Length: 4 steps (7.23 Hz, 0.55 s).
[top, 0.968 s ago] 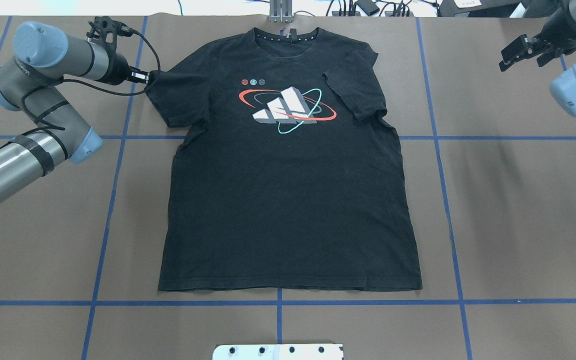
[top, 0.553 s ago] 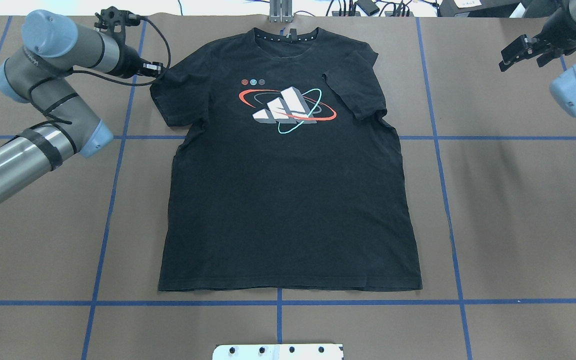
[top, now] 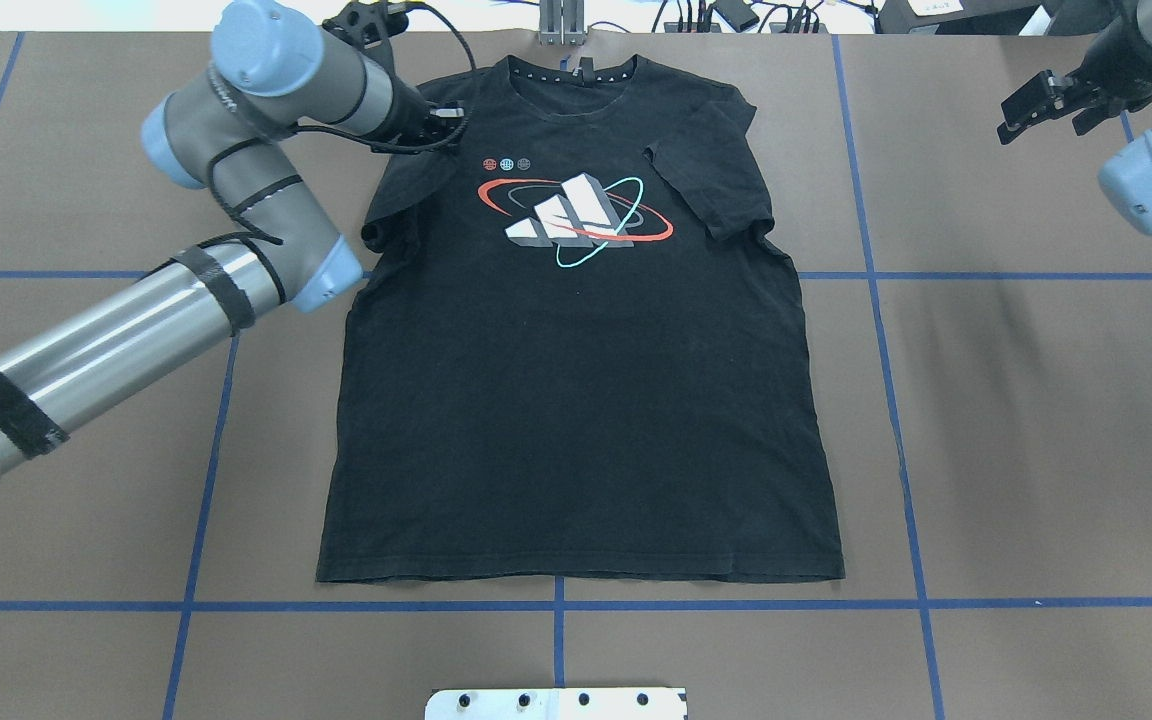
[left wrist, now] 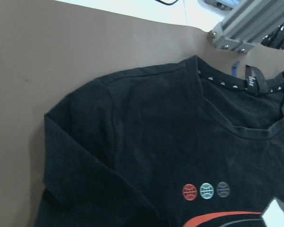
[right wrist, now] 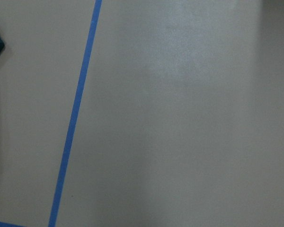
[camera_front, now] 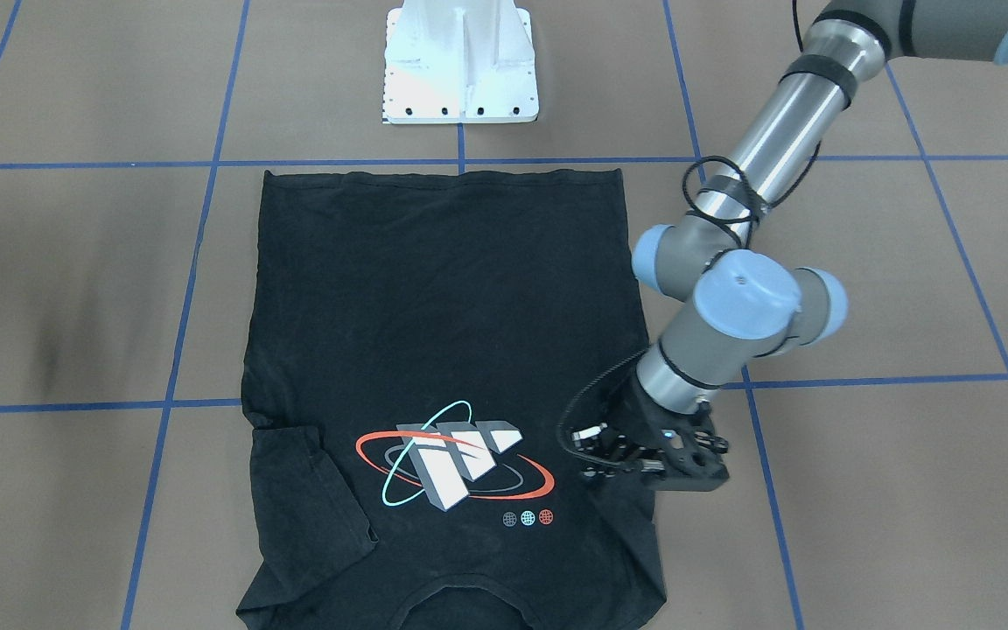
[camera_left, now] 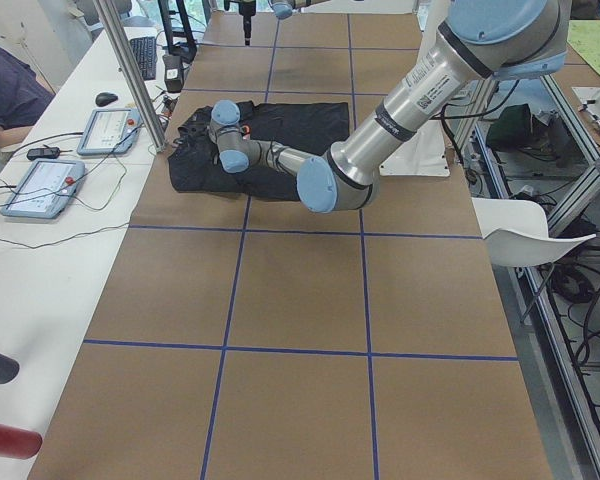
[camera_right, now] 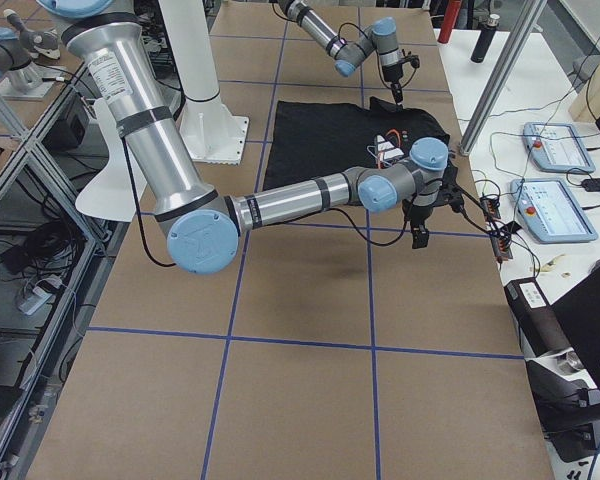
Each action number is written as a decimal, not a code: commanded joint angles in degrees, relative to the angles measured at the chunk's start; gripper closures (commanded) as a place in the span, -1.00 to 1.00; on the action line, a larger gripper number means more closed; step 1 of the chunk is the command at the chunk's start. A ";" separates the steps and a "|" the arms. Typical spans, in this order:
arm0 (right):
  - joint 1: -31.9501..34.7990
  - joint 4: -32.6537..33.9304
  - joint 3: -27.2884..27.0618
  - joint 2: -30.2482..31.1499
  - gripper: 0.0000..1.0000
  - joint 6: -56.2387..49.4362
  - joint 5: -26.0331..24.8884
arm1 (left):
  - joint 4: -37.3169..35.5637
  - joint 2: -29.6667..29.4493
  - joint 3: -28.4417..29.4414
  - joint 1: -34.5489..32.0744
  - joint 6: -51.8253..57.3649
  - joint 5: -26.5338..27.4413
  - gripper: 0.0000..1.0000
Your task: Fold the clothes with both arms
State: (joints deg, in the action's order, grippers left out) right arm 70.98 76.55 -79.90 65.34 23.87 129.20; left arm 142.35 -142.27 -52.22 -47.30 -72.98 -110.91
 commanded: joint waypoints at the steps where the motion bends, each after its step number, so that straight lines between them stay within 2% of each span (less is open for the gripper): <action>1: -0.05 -0.09 -0.07 -0.03 -0.99 0.03 0.00 | -2.51 -4.58 2.98 2.39 -4.60 5.61 1.00; 4: -0.05 0.00 -0.08 0.05 -0.99 0.03 0.00 | -2.51 -6.35 4.93 3.62 -8.13 8.24 1.00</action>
State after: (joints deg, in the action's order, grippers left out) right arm 70.93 76.49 -80.00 65.38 23.91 129.20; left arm 139.88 -147.68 -48.19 -44.20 -79.96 -104.36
